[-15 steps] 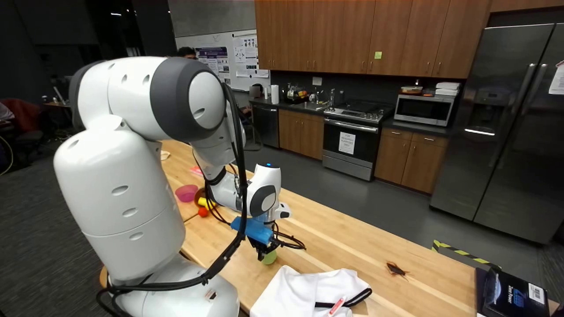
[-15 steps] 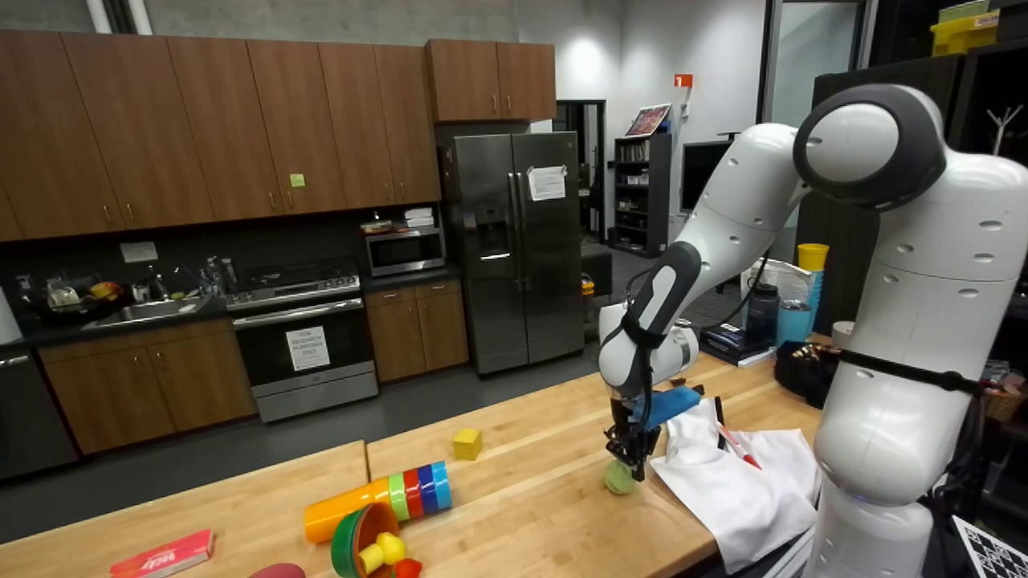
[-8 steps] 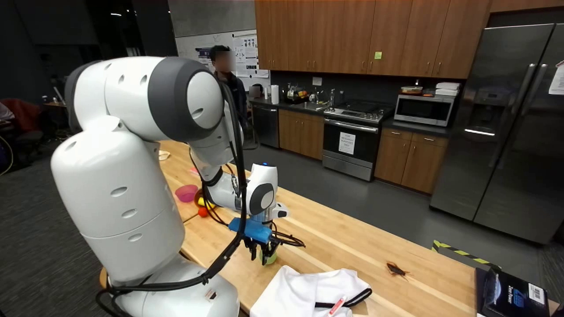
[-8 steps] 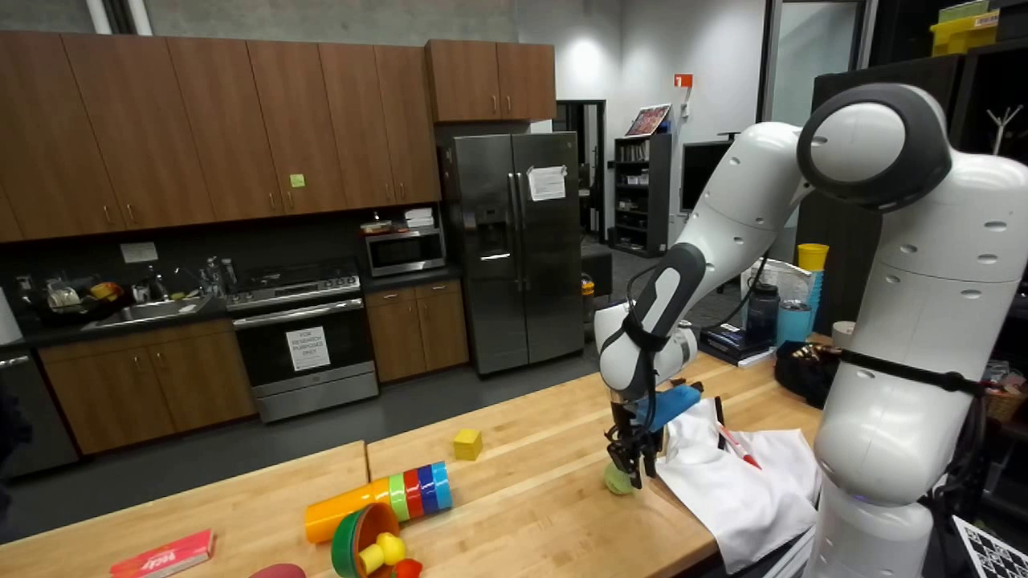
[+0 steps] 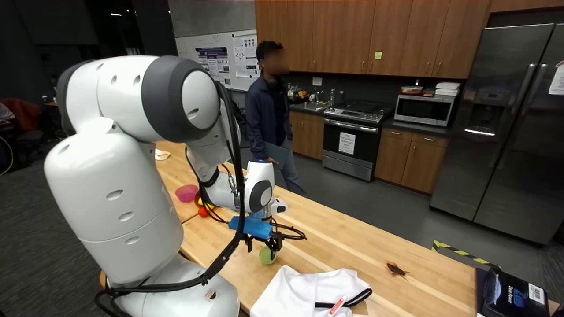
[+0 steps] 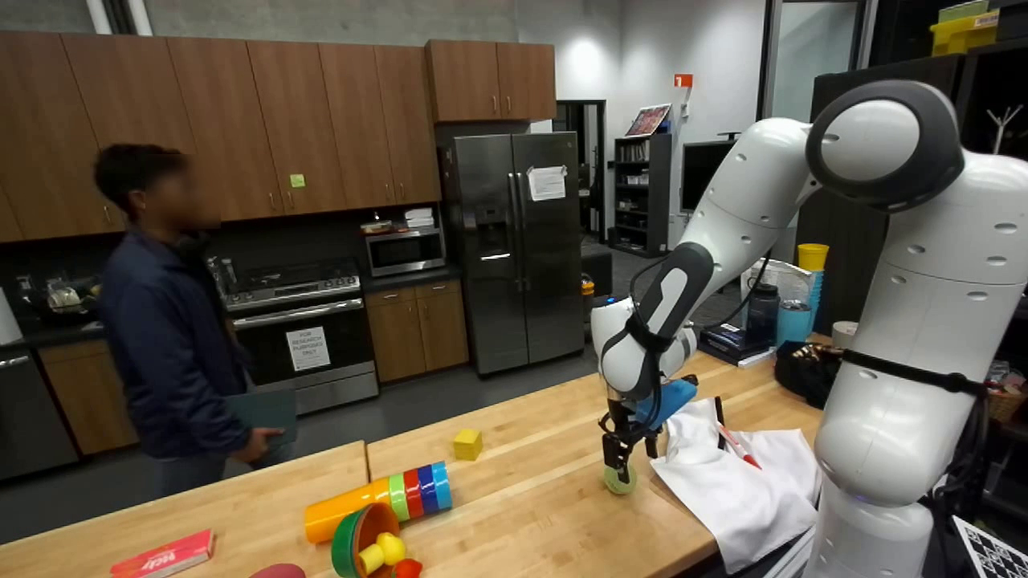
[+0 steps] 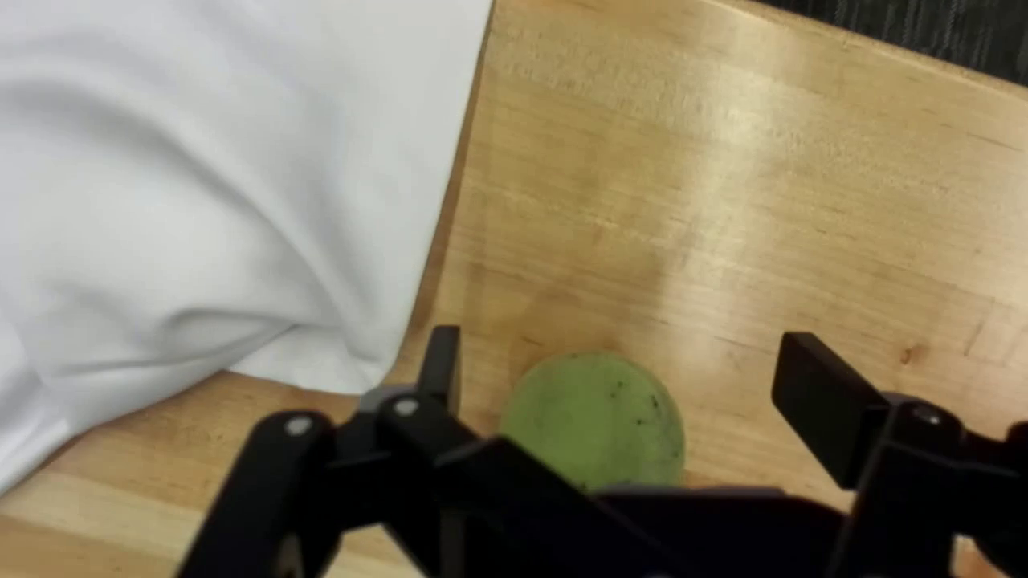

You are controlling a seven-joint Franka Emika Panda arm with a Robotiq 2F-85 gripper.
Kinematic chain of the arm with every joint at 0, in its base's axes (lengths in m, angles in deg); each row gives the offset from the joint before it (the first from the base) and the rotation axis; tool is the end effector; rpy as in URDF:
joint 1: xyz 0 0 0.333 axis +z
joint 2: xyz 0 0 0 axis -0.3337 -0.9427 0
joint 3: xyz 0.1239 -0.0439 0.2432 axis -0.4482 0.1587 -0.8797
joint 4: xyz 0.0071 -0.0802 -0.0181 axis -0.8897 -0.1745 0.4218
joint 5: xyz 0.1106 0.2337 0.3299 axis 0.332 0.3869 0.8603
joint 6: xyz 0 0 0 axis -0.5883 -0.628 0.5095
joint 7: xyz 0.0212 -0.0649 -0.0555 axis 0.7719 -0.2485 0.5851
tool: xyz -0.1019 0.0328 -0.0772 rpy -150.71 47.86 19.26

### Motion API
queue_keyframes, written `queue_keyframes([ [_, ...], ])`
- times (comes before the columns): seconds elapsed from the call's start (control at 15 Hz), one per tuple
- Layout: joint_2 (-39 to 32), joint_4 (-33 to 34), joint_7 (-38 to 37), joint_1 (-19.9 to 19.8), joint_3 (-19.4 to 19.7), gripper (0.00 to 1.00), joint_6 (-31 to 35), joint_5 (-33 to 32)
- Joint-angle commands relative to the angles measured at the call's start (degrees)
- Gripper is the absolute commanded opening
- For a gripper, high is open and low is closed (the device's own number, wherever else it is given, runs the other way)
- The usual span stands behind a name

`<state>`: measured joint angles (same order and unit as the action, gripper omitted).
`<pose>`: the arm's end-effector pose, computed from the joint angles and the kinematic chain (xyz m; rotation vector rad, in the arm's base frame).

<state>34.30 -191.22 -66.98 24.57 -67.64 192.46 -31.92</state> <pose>0.3751 0.0655 0.1441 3.1010 0.1588 -0.2379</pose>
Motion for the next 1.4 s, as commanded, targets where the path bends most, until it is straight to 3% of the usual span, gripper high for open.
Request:
queue_keyframes([
  [0.0, -1.2, -0.1, -0.8, -0.8, 0.3, 1.00, 5.9, -1.4],
  [0.6, -7.8, -0.1, 1.1, -1.9, 2.1, 1.00, 16.5, -0.9],
  [0.67, -8.5, -0.1, -0.3, -2.1, 2.5, 0.75, 17.1, -2.8],
  [0.73, -9.1, 0.0, -0.2, -2.1, 2.6, 0.74, 17.7, -3.1],
  [1.0, -10.4, 0.0, 0.4, -1.6, 3.0, 0.45, 19.1, -5.4],
  [1.33, -9.9, -0.2, 0.3, -1.3, 2.8, 0.42, 19.4, -8.1],
])
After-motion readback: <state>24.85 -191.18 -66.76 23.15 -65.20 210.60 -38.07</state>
